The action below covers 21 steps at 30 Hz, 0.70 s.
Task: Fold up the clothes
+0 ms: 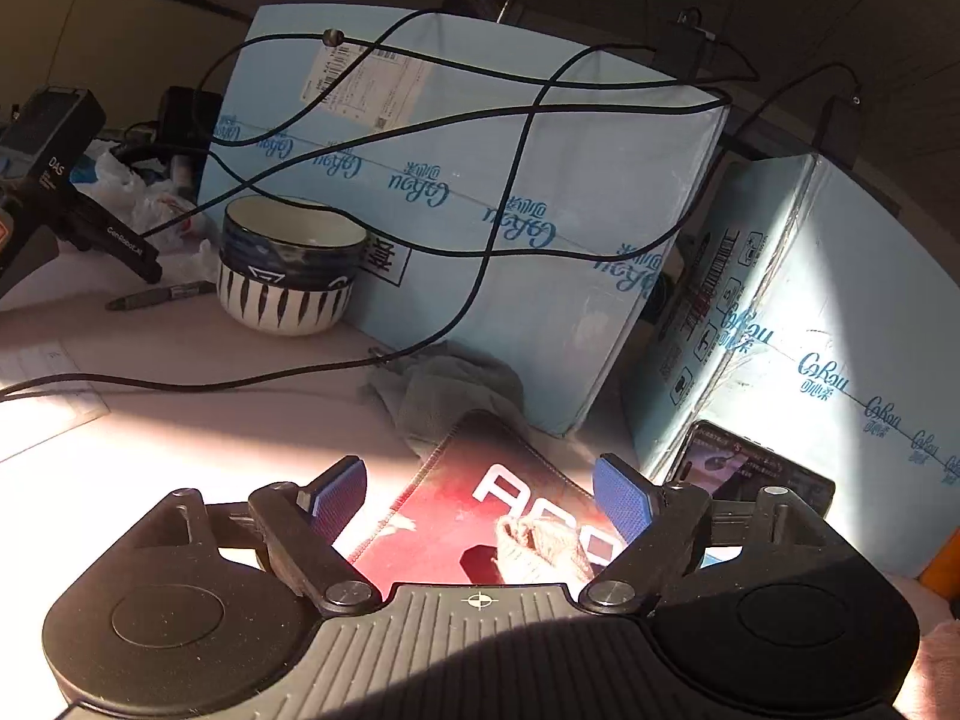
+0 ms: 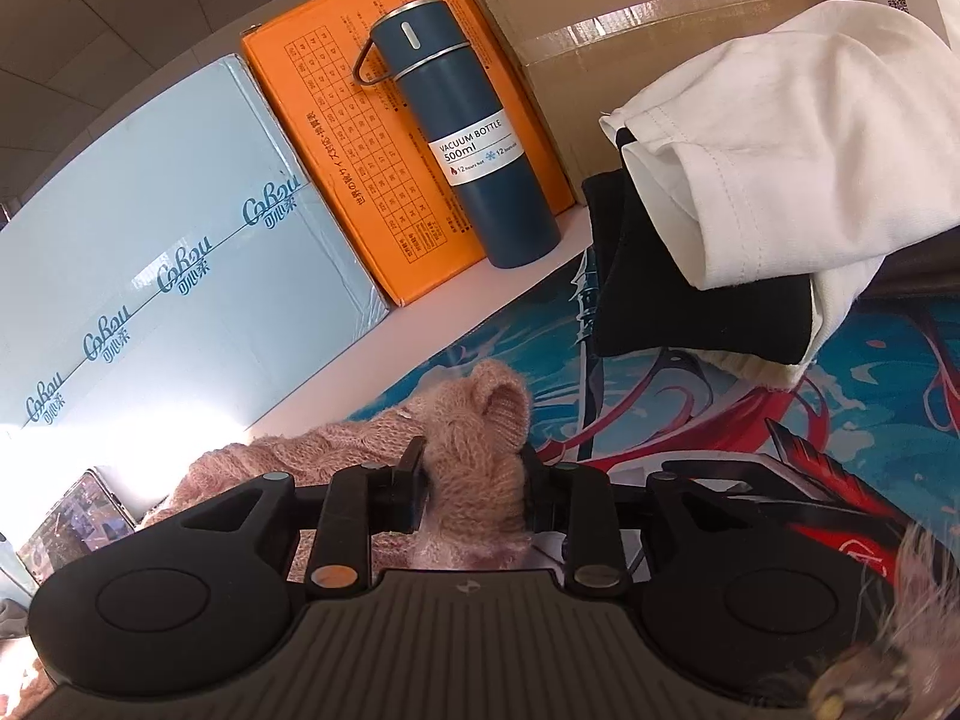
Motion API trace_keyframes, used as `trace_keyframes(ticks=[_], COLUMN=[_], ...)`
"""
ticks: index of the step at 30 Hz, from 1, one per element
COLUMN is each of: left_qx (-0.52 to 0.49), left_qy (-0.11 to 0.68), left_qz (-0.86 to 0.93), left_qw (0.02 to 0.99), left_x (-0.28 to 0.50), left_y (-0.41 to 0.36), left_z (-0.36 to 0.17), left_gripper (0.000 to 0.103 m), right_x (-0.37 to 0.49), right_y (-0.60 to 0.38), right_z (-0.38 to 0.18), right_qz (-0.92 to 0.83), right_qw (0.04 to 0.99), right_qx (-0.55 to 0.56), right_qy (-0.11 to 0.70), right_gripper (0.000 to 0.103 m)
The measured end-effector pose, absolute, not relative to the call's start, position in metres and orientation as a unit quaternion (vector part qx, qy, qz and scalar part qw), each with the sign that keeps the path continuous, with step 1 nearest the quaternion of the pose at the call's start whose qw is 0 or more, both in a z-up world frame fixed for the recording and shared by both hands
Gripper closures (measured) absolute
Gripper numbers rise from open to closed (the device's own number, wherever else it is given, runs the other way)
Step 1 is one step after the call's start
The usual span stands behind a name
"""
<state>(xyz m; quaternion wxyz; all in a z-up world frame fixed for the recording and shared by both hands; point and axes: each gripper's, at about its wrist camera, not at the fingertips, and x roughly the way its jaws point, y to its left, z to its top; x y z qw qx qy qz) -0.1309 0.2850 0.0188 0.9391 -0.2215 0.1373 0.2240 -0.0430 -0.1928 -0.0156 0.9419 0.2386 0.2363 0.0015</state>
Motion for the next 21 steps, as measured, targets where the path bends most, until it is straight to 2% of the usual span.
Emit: trace_keyframes(ticks=[2, 4, 8, 10, 13, 21], left_qx=[-0.201, -0.155, -0.06, -0.052, -0.058, -0.091], left_qy=[0.135, 0.158, 0.197, 0.215, 0.241, 0.307], left_qz=[0.179, 0.157, 0.164, 0.17, 0.176, 0.205], left_qw=[0.953, 0.963, 0.965, 0.96, 0.953, 0.925], left_x=[-0.13, -0.122, -0.111, -0.108, -0.104, -0.091], left_y=[0.269, 0.252, 0.226, 0.225, 0.228, 0.246], left_z=[0.022, 0.021, 0.014, 0.01, 0.005, -0.01], left_gripper=[0.009, 0.007, 0.004, 0.004, 0.003, 0.001], right_x=[-0.047, -0.05, -0.055, -0.057, -0.058, -0.039], right_y=[-0.193, -0.192, -0.188, -0.184, -0.177, -0.132], right_z=[-0.014, -0.012, -0.003, 0.005, 0.02, 0.036], right_qz=[-0.003, -0.008, -0.007, 0.007, 0.057, 0.211], right_qw=[0.945, 0.949, 0.957, 0.961, 0.966, 0.955], right_qx=[0.238, 0.23, 0.208, 0.193, 0.161, -0.015], right_qy=[0.224, 0.216, 0.204, 0.198, 0.193, 0.209], right_gripper=[0.056, 0.045, 0.034, 0.031, 0.018, 0.014])
